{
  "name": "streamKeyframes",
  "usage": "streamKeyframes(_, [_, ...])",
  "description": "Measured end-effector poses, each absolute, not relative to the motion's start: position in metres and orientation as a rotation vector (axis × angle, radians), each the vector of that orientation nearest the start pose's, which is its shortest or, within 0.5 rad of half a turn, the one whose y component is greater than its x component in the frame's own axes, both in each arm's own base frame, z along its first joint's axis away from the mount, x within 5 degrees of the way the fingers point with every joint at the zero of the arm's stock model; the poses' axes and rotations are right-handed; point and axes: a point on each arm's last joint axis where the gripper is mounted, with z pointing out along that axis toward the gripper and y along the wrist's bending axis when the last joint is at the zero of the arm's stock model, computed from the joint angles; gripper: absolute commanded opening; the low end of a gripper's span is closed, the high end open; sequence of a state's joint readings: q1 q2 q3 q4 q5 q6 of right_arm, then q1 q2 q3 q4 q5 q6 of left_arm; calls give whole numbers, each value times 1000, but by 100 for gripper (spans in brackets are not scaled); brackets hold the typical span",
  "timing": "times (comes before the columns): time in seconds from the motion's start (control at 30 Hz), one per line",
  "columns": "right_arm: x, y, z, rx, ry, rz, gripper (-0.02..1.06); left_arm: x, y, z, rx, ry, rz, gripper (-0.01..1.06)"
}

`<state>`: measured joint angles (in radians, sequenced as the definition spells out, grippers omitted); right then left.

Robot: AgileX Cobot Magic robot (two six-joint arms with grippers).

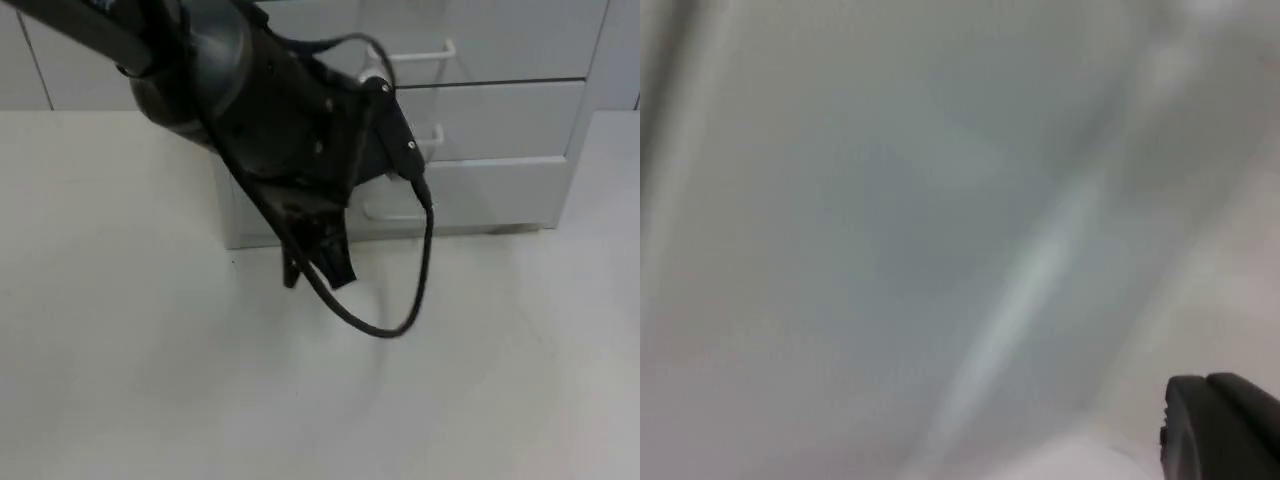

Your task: Open the drawer with the left hand, place the block into the drawer with the right hand, then close the drawer with the left hand.

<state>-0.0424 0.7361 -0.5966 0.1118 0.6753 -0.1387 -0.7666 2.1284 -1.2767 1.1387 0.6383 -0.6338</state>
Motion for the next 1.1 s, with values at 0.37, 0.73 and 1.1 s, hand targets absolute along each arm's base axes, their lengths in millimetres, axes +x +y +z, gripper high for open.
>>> streamKeyframes(0.37, [136,1,290,-46,2293,32,73,292,-257,198,1165,2331,302,0])
streamKeyframes(0.73, [136,1,290,-46,2293,32,73,249,-225,271,1089,2289,102,0])
streamKeyframes(1.1, [136,1,290,-46,2293,32,73,222,-164,272,906,2365,9,0])
